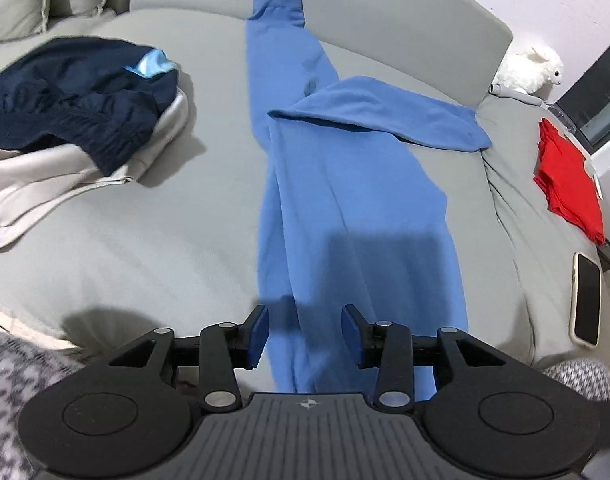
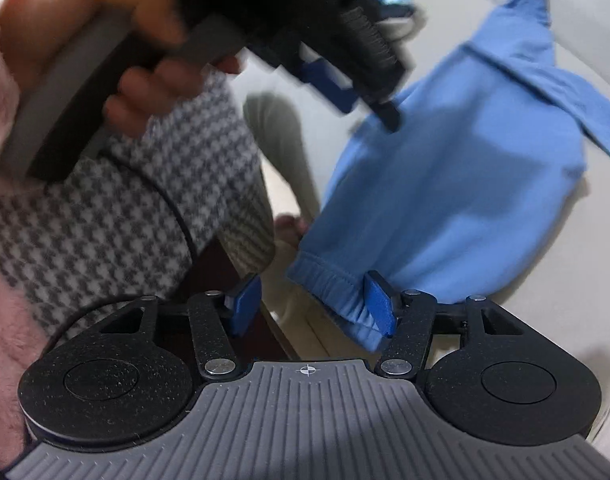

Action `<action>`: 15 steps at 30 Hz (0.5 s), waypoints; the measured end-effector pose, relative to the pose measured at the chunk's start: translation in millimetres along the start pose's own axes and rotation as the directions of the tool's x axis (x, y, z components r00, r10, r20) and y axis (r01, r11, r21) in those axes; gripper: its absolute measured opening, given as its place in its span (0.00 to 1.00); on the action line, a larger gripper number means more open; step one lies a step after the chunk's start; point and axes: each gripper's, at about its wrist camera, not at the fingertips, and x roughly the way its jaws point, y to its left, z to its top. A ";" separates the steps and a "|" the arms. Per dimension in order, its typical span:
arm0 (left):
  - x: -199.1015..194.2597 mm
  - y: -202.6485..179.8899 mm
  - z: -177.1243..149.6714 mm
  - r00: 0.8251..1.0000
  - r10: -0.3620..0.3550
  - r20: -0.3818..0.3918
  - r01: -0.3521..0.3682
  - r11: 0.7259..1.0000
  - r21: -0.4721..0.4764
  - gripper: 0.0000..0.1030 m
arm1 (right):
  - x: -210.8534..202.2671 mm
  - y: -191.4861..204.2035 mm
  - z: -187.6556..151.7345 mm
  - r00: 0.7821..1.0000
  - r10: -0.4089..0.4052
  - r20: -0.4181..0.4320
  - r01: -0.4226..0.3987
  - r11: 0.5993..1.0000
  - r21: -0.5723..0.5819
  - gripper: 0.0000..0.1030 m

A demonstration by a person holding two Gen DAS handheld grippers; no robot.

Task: Fold clothes

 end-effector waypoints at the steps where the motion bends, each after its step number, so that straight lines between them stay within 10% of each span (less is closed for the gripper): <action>1: -3.2 -3.6 -4.6 1.000 -0.026 0.000 0.026 0.999 0.019 0.34 | -12.4 -9.2 -3.3 0.999 0.026 0.040 -0.029 0.997 0.070 0.62; 6: 4.1 -40.9 -20.6 0.994 -0.096 -0.043 0.102 0.975 0.196 0.23 | -47.2 -40.8 -38.4 0.983 -0.131 0.129 0.104 0.974 0.199 0.61; 11: 53.4 -59.1 -34.1 0.984 0.164 -0.073 -0.126 0.920 0.371 0.23 | -26.2 -70.1 -56.9 0.978 -0.193 0.078 0.162 0.939 0.304 0.44; 15: 62.1 -39.9 -23.7 0.984 0.151 -0.096 -0.122 0.959 0.256 0.24 | -18.8 -72.3 -55.6 0.980 -0.175 0.092 0.142 0.947 0.289 0.44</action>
